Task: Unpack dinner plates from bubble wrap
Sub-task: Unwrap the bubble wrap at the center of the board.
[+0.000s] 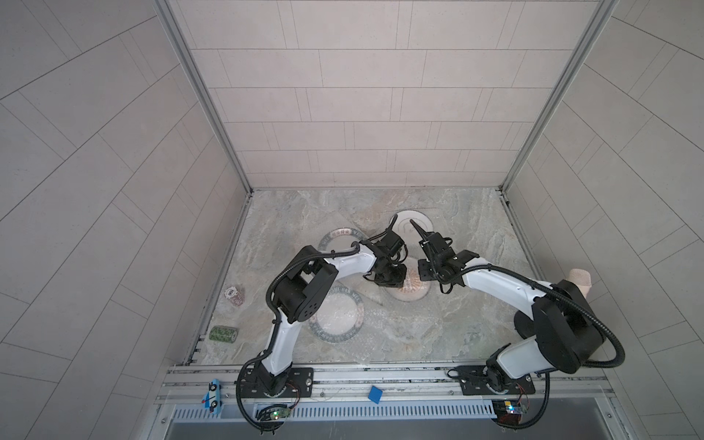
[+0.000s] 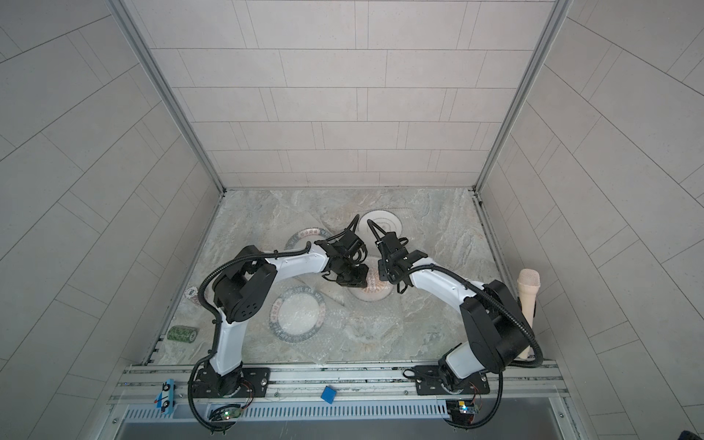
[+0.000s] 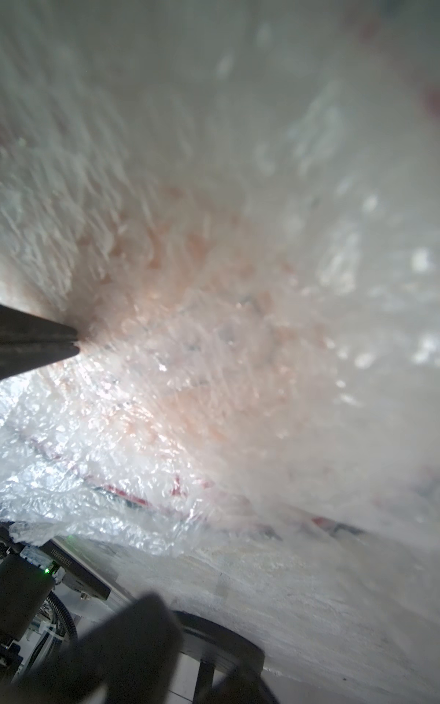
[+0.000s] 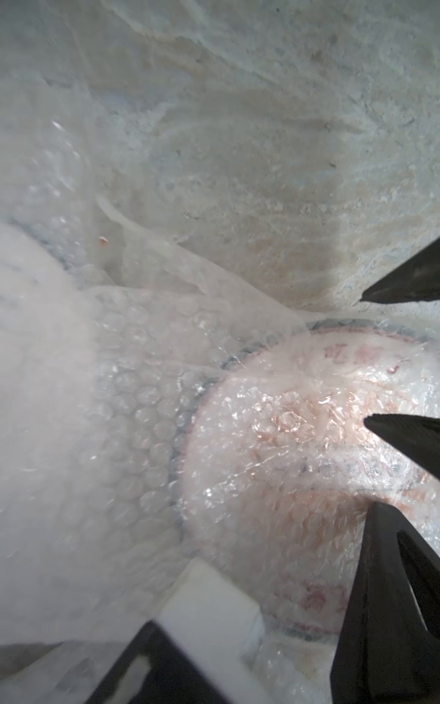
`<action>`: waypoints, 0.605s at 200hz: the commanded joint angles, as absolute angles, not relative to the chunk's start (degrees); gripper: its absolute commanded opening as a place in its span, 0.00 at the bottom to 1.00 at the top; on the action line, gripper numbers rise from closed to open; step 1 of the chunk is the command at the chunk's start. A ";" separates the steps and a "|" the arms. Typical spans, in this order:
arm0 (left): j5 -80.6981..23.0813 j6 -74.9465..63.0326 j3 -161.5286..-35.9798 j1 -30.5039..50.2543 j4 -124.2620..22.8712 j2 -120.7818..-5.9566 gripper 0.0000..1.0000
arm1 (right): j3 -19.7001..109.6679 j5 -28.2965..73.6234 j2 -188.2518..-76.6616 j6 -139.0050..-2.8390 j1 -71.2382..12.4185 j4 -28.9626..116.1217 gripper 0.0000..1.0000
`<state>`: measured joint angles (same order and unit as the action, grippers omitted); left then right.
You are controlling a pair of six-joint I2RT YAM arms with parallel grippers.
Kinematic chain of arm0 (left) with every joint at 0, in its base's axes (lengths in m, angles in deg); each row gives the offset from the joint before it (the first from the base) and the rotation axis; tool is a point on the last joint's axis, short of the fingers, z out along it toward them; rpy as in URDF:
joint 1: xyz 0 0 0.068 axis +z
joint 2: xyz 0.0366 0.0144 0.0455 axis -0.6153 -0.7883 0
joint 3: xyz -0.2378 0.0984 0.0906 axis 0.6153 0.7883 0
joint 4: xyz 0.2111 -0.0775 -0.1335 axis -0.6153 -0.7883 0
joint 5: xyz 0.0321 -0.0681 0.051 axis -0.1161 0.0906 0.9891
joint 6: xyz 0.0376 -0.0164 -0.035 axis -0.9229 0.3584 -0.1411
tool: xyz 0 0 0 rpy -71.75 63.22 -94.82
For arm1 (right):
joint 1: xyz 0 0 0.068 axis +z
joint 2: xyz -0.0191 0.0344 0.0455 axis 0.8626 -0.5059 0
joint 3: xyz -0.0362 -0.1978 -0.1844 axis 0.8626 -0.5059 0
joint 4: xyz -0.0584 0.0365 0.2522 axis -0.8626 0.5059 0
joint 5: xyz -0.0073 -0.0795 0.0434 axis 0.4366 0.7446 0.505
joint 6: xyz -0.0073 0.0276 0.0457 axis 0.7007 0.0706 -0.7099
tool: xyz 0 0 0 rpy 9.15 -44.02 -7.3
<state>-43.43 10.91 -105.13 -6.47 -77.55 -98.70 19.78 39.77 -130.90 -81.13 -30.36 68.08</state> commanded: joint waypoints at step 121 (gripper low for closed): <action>-38.60 10.98 -102.01 -6.68 -83.70 -102.82 0.00 | 24.58 58.81 -140.04 -83.92 -25.60 75.48 0.25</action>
<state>-43.78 10.91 -105.02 -6.47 -77.33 -98.70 23.28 54.48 -139.18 -83.95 -25.64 73.52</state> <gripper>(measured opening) 0.043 0.293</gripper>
